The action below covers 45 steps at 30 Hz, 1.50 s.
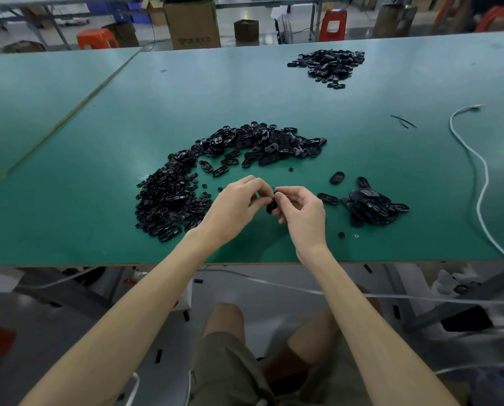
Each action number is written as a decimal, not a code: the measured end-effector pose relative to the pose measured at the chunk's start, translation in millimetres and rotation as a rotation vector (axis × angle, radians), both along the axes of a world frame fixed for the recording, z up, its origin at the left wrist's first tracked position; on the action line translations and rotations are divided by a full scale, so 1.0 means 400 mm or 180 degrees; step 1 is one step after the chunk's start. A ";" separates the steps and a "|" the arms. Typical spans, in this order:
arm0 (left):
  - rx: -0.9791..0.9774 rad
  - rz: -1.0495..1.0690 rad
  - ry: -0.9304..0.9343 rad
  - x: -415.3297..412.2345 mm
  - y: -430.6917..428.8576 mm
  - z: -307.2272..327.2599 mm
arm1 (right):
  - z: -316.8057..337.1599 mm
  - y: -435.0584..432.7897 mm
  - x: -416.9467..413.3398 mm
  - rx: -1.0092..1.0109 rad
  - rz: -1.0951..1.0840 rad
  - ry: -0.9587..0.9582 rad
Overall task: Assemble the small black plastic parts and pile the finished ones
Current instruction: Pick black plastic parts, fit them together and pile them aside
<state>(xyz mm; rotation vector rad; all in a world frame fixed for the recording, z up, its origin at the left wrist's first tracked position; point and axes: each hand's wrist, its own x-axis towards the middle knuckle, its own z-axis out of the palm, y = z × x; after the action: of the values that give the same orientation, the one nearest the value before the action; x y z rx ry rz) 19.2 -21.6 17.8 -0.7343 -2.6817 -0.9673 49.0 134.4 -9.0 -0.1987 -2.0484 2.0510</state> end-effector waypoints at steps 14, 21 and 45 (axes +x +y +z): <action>0.0364 0.0089 0.0112 0.025 0.015 -0.037 | 0.001 0.002 0.000 -0.0023 -0.0075 -0.0046; 0.0754 0.0201 -0.0076 0.035 0.023 -0.048 | 0.004 0.001 0.005 -0.0062 -0.0084 -0.0042; -0.0130 -0.0221 0.0297 0.000 0.007 -0.010 | 0.010 0.002 0.005 -0.0027 -0.0022 -0.0112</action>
<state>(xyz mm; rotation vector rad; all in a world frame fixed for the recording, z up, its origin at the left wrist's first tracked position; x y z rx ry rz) 19.1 -18.7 13.7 -0.8641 -2.6181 -0.8738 51.0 135.2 -4.8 -0.2447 -2.0569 2.0668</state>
